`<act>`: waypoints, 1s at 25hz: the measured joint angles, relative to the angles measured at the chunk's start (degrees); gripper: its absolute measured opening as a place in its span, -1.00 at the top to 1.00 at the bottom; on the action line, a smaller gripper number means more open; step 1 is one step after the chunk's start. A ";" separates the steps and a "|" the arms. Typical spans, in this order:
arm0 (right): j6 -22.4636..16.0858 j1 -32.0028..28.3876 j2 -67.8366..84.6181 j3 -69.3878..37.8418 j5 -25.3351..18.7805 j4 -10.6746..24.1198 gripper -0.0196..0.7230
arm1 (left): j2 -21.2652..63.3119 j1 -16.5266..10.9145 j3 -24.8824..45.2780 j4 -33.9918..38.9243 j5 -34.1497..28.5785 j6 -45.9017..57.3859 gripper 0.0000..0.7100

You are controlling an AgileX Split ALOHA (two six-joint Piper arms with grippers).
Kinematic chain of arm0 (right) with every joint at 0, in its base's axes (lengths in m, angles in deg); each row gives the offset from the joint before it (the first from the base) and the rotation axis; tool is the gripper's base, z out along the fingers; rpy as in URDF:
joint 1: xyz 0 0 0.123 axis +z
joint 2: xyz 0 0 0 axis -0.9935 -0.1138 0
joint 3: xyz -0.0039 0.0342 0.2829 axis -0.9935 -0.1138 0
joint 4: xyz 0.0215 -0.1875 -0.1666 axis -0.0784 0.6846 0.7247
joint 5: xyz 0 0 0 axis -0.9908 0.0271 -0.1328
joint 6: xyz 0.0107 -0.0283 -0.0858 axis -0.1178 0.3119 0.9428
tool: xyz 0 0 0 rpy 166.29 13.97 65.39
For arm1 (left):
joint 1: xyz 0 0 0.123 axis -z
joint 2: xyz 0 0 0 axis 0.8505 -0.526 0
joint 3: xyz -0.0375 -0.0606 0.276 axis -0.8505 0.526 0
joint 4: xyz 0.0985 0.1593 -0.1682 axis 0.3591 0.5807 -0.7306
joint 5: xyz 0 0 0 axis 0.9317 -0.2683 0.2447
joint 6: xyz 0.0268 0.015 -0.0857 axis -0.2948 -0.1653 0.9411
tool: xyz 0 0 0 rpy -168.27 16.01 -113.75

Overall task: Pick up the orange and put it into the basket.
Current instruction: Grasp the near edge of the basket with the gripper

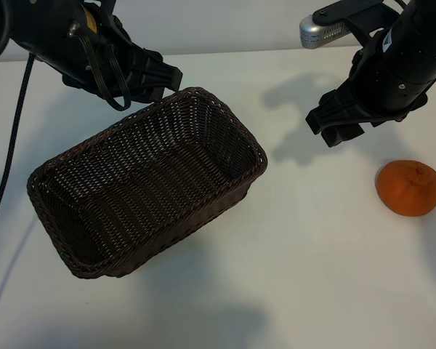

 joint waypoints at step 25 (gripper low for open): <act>-0.27 0.00 0.00 0.00 4.86 -4.31 -0.66 | 0.00 0.00 0.00 0.00 2.06 0.00 -0.67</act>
